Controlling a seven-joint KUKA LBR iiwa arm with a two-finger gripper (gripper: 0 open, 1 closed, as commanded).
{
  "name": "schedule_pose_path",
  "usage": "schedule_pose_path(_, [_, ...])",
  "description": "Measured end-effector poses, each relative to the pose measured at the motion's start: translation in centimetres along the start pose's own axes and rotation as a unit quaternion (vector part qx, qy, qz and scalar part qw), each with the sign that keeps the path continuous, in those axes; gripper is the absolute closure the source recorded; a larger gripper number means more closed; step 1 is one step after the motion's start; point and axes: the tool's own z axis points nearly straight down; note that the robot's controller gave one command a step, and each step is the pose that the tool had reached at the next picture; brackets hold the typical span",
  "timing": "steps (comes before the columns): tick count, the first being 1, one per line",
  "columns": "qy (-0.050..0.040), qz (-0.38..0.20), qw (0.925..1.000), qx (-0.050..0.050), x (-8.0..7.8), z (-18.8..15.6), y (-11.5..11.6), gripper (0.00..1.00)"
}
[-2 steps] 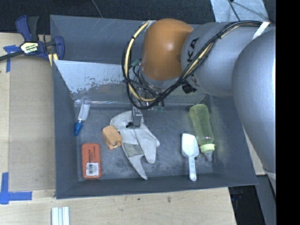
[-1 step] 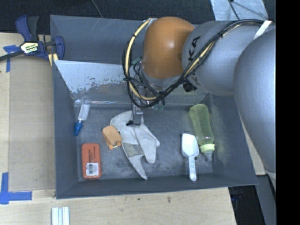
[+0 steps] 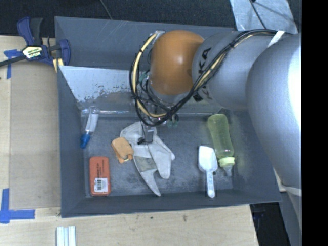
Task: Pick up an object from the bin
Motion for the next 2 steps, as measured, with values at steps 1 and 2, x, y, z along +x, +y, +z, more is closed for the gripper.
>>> schedule_pose_path(1, [0.0022, -0.111, 0.9938, -0.001, 2.1, 3.37, 2.95, 1.0])
schedule_pose_path(2, [0.0022, -0.111, 0.9939, -0.001, 2.1, 3.37, 2.94, 1.0])
